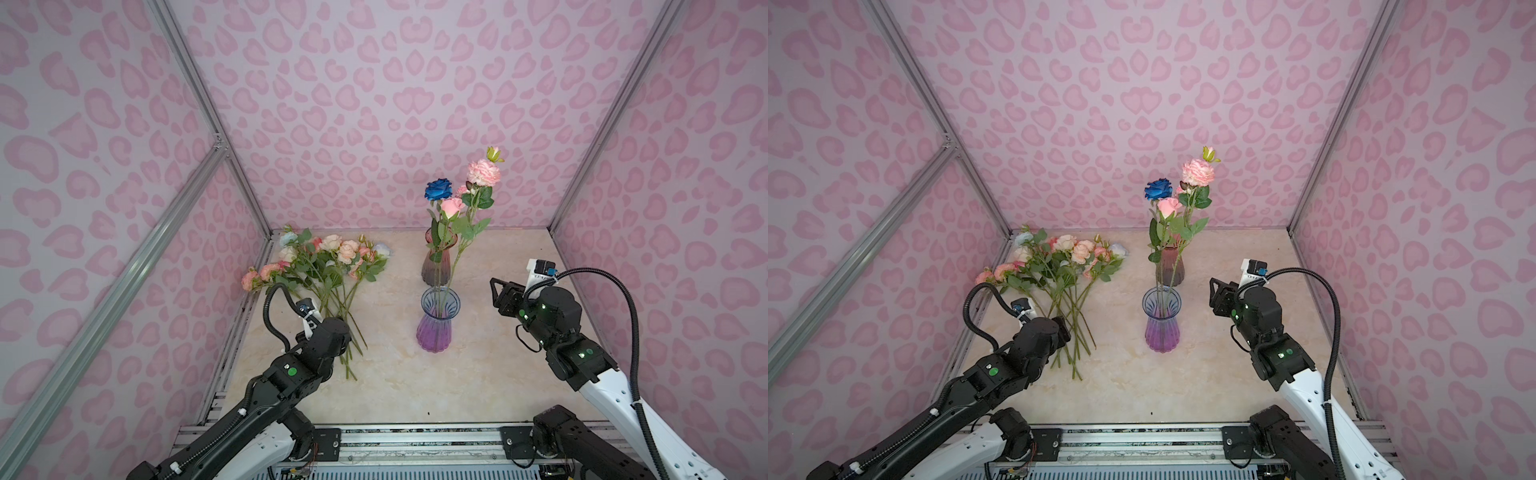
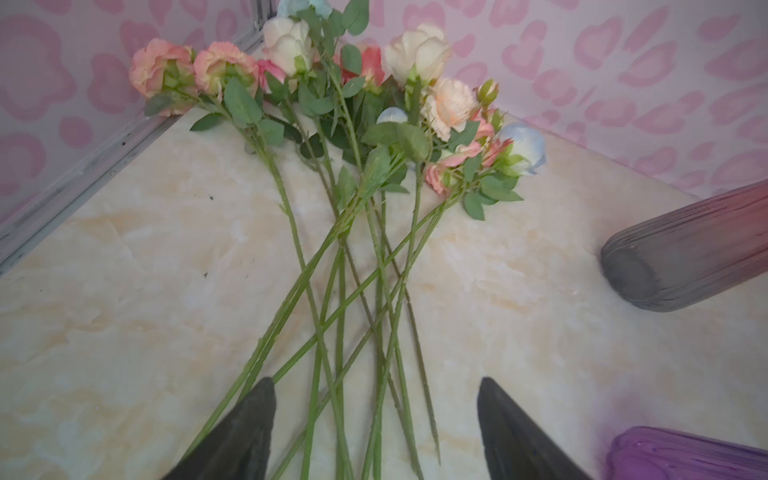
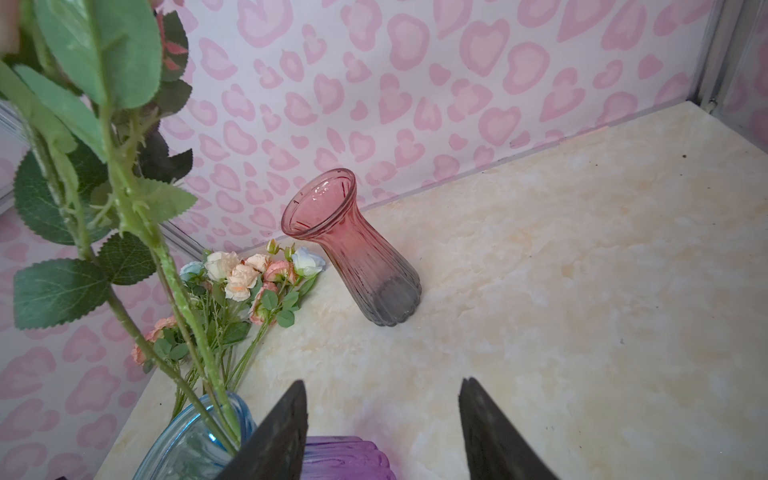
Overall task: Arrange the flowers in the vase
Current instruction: 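Open the left gripper and withdraw it toward the flower bunch, then lower the left gripper onto the bunch and close on a white rose stem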
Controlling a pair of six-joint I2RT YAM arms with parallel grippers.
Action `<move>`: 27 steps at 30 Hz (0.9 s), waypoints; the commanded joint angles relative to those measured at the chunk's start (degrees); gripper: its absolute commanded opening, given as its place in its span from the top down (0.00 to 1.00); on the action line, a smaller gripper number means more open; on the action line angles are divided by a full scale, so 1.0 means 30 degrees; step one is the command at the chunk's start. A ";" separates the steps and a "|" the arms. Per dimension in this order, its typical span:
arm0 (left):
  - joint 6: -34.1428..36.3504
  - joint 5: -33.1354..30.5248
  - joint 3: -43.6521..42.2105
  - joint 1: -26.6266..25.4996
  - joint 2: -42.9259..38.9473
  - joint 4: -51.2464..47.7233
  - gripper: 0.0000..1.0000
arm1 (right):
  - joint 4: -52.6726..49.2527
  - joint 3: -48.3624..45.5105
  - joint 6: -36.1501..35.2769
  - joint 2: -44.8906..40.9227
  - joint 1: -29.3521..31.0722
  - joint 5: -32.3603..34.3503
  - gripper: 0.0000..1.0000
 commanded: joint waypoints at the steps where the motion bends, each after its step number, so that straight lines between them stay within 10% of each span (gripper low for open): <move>1: -0.0545 0.1581 0.0514 0.0456 0.0537 -0.1599 0.23 | 0.0403 0.0020 0.0780 0.0504 -0.0015 -0.0112 0.41; 9: 0.0122 0.2370 0.0711 0.1570 0.0785 -0.1237 0.23 | -0.0035 0.0107 0.1631 0.1799 0.0003 -0.1432 0.41; 27: 0.0545 1.0578 0.5757 1.2267 1.1794 0.3203 0.47 | -0.0462 -0.1146 0.1025 0.2299 0.0240 -0.2831 0.42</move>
